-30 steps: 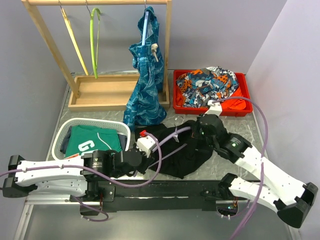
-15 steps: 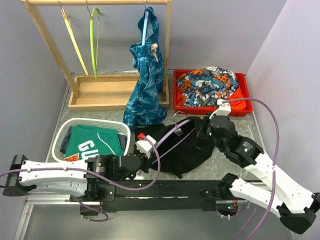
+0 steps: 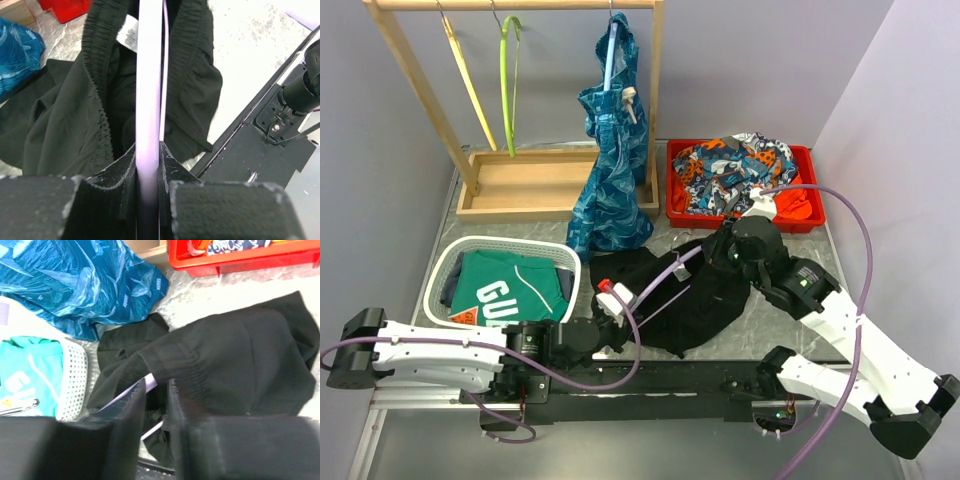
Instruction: Place the shorts on the hanger
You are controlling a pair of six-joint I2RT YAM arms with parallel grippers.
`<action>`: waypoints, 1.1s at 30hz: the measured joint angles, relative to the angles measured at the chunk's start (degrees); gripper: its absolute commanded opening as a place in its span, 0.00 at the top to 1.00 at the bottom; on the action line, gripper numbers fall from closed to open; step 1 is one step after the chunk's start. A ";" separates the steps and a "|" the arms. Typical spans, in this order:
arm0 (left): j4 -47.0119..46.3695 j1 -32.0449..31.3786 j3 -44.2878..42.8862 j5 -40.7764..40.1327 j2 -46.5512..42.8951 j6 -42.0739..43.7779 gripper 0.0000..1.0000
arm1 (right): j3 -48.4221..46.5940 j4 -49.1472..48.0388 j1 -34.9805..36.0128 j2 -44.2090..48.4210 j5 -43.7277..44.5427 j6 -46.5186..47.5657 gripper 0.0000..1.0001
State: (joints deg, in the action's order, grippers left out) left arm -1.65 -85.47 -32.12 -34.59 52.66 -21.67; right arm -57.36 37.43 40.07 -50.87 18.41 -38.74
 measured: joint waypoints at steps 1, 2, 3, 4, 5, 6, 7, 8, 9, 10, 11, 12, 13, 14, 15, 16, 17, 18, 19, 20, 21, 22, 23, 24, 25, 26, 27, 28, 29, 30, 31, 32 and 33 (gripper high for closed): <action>-1.25 -0.02 0.28 -0.13 0.42 0.22 0.99 | -0.39 0.74 -0.20 0.02 -0.26 -0.61 0.47; -2.12 -0.07 0.48 -0.22 0.85 0.48 0.99 | -0.87 1.60 -0.66 0.13 -0.59 -1.20 0.44; -3.34 -0.13 0.85 -0.33 1.33 0.94 0.99 | -1.20 2.12 -1.18 0.31 -0.76 -2.03 0.42; -4.48 -0.20 1.31 -0.37 1.77 1.11 0.99 | -1.60 3.06 -2.45 0.59 -1.70 -2.43 0.40; -5.53 -0.22 1.84 -0.46 2.12 1.31 0.99 | -1.88 3.98 -4.52 0.96 -2.75 -2.80 0.39; -6.64 -0.24 2.43 -0.57 2.49 1.49 0.99 | -2.16 4.92 -6.97 1.31 -3.85 -3.19 0.36; -7.48 -0.24 2.93 -0.68 2.82 1.57 0.99 | -2.56 5.88 -9.49 1.40 -4.92 -3.41 0.31; -8.39 -0.24 3.43 -0.90 3.28 1.73 0.99 | -3.15 6.91 -13.11 1.29 -7.15 -3.52 0.31; -9.11 -0.24 3.78 -1.11 3.85 2.10 0.99 | -3.89 7.89 -16.13 0.92 -8.68 -3.80 0.31; -9.73 -0.26 3.96 -1.33 4.37 2.43 0.99 | -4.92 8.94 -19.02 0.17 -10.12 -3.93 0.30; -10.27 -0.26 4.04 -1.49 5.01 2.64 0.99 | -6.14 9.77 -21.99 -0.96 -12.66 -4.11 0.30; -10.64 -0.26 4.04 -1.60 5.38 2.82 0.99 | -6.91 10.21 -23.47 -1.86 -14.34 -4.39 0.30; -11.30 -0.28 4.04 -1.77 6.01 3.15 0.99 | -7.82 10.82 -25.16 -3.15 -16.37 -4.96 0.30; -11.78 -0.28 4.04 -1.88 6.51 3.45 0.99 | -8.44 11.21 -26.43 -4.26 -18.01 -5.40 0.30; -12.20 -0.33 4.04 -2.05 6.97 3.69 0.99 | -8.85 11.45 -27.78 -5.64 -19.87 -6.03 0.30; -12.61 -0.46 4.04 -2.34 7.61 4.09 0.99 | -8.96 11.78 -28.85 -6.88 -21.59 -6.67 0.30; -12.81 -0.66 4.04 -2.58 8.04 4.50 0.99 | -8.94 12.26 -29.90 -8.09 -23.37 -7.39 0.30; -13.07 -0.90 4.04 -2.82 8.46 4.79 0.99 | -8.63 12.41 -30.93 -9.22 -25.33 -8.26 0.30; -13.42 -1.20 4.04 -3.10 8.98 5.20 0.99 | -8.04 12.39 -31.82 -9.92 -26.97 -8.98 0.30; -13.97 -1.57 4.04 -3.50 9.66 5.84 0.99 | -7.19 12.37 -32.74 -10.40 -28.55 -9.86 0.30; -14.40 -1.97 4.04 -4.02 10.36 6.25 0.99 | -6.29 12.35 -33.46 -10.64 -29.81 -10.51 0.30; -14.71 -2.27 4.04 -4.50 10.99 6.67 0.99 | -5.44 12.52 -34.03 -10.88 -30.86 -11.17 0.29; -15.08 -2.69 4.04 -5.14 11.80 7.43 0.99 | -4.76 12.79 -34.45 -11.13 -31.71 -11.67 0.29; -15.30 -3.06 4.02 -5.73 12.57 8.02 0.99 | -4.26 13.03 -34.80 -11.41 -32.17 -12.20 0.29; -15.50 -3.37 4.02 -6.19 13.29 8.76 0.99 | -3.96 13.18 -35.01 -11.58 -32.52 -12.55 0.29; -15.76 -3.58 4.02 -6.56 13.88 9.20 0.99 | -3.45 13.05 -35.23 -11.74 -33.05 -12.92 0.29; -16.22 -3.85 4.00 -7.21 14.71 10.16 0.99 | -2.51 12.72 -35.36 -11.76 -33.70 -13.27 0.29; -16.55 -3.96 3.93 -7.54 15.23 10.56 0.99 | -1.79 12.74 -35.43 -11.78 -34.23 -13.53 0.29; -17.07 -4.07 3.80 -8.13 15.91 11.32 0.99 | -0.81 12.70 -35.50 -11.93 -34.71 -13.77 0.29; -17.46 -4.13 3.69 -8.57 16.37 11.65 0.99 | -0.09 12.68 -35.52 -12.09 -35.01 -13.97 0.29; -17.84 -4.15 3.50 -8.94 16.79 12.22 0.99 | 0.61 12.66 -35.52 -12.28 -35.23 -13.99 0.29; -18.25 -4.22 3.43 -9.31 17.03 12.74 0.99 | 1.64 12.35 -35.52 -12.52 -35.52 -14.14 0.29; -18.71 -4.26 3.39 -9.51 17.27 13.29 0.99 | 2.82 11.72 -35.54 -12.63 -35.82 -14.32 0.30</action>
State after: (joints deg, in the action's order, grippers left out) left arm -20.36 -89.73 -28.73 -44.10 69.93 -8.38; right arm -54.54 49.15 4.54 -63.51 -17.41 -53.06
